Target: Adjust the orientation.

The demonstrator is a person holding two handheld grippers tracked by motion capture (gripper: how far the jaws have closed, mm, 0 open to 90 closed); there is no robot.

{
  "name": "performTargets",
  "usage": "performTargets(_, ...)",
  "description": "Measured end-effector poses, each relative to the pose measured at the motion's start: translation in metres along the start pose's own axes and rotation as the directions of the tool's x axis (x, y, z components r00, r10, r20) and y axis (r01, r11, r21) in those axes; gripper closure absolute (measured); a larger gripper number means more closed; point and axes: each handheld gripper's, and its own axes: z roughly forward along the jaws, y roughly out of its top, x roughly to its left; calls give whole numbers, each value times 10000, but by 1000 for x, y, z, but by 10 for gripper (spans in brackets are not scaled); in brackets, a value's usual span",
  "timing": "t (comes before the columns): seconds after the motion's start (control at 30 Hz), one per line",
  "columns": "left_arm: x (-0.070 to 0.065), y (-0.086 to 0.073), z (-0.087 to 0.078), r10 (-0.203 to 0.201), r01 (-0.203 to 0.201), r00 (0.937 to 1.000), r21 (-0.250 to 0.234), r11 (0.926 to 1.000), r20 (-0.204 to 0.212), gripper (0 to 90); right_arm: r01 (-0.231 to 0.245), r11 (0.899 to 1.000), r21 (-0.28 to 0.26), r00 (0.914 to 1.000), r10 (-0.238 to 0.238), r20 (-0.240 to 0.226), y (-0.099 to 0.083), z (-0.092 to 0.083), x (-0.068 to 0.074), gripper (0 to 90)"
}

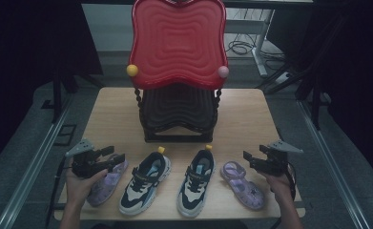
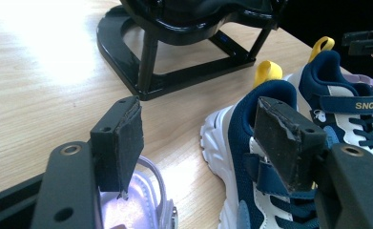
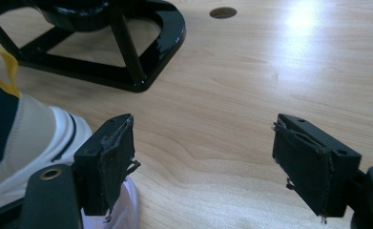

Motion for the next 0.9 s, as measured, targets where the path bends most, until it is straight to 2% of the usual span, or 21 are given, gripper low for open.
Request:
performTargets(0.13,0,-1,-1,-69,69,10000,-75,9999,-20,340,53,9996,291,9999,-55,94,-2,5,0,236)
performTargets(0.33,1,-1,1,-175,174,9998,-68,9998,-109,339,140,9997,199,9998,-136,-175,-2,7,-1,245)
performTargets(0.47,0,0,2,-227,226,9997,-143,9996,-19,338,267,9989,385,9994,-258,-247,-5,11,-2,246)
performTargets(0.63,-6,1,1,-38,38,10000,-134,9999,15,338,363,9988,342,9991,-356,-211,-5,7,-1,256)
performTargets(0.77,-12,0,-3,145,-144,9998,-147,9998,95,341,462,9988,160,9988,-459,-187,-2,2,6,262)
performTargets(0.9,-13,4,-7,14,-16,9999,-188,9998,-145,428,607,9981,58,9980,-606,-181,-1,-2,12,266)
